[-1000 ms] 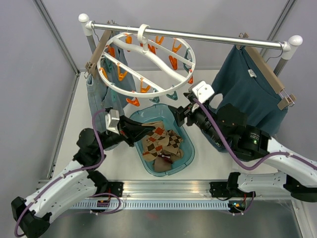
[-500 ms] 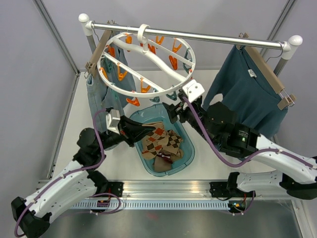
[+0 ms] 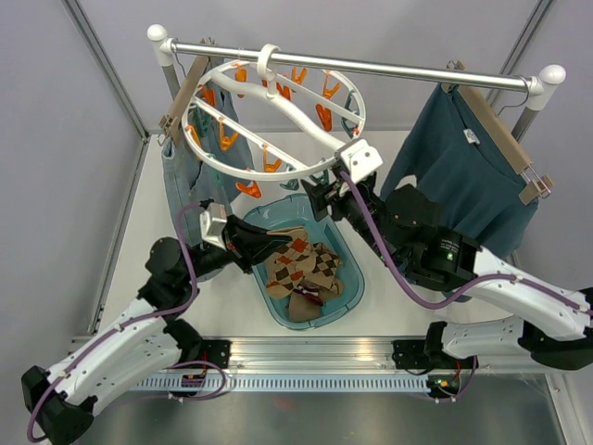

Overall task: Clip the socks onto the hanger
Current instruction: Open the clamp at the hanger, then clamp the sock onto the hanger.

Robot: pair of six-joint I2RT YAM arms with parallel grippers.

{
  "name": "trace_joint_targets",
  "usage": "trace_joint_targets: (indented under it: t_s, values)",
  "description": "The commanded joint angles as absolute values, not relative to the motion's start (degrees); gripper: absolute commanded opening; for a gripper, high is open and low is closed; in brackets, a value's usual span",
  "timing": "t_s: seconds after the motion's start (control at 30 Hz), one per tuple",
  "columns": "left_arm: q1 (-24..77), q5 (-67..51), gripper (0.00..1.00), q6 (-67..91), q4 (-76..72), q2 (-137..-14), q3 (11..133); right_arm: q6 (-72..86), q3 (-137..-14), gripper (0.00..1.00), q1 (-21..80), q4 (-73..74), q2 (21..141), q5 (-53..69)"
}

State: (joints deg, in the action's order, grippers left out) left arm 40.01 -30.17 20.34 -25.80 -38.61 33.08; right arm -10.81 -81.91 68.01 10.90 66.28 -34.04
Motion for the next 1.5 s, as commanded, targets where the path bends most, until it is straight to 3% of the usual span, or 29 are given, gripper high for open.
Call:
trace_joint_targets:
  t_s: [0.0, 0.27, 0.57, 0.7, 0.97, 1.47]
  values:
    - [40.3, -30.2, 0.02, 21.0, -27.5, -38.8, 35.9, -10.9, -84.6, 0.73, 67.9, 8.6, 66.5, -35.1]
    - [40.3, -30.5, 0.02, 22.1, -29.2, -41.0, 36.6, -8.4, -86.7, 0.60, 67.9, 9.5, 67.7, -35.9]
    - [40.7, -28.6, 0.02, 25.0, -34.4, -45.7, 37.4, -2.6, -87.0, 0.24, 68.0, 12.0, 68.6, -36.4]
    - [40.9, -26.0, 0.02, 26.4, -36.8, -47.4, 37.7, -0.8, -86.7, 0.13, 68.2, 12.7, 68.3, -35.8]
    - [41.2, -18.3, 0.02, 29.6, -40.8, -50.2, 38.6, -0.2, -85.4, 0.09, 68.8, 12.5, 67.8, -35.3]
    - [43.4, -17.9, 0.02, 29.9, -42.7, -54.1, 41.7, 1.6, -86.0, 0.07, 69.5, 11.9, 69.3, -35.2]
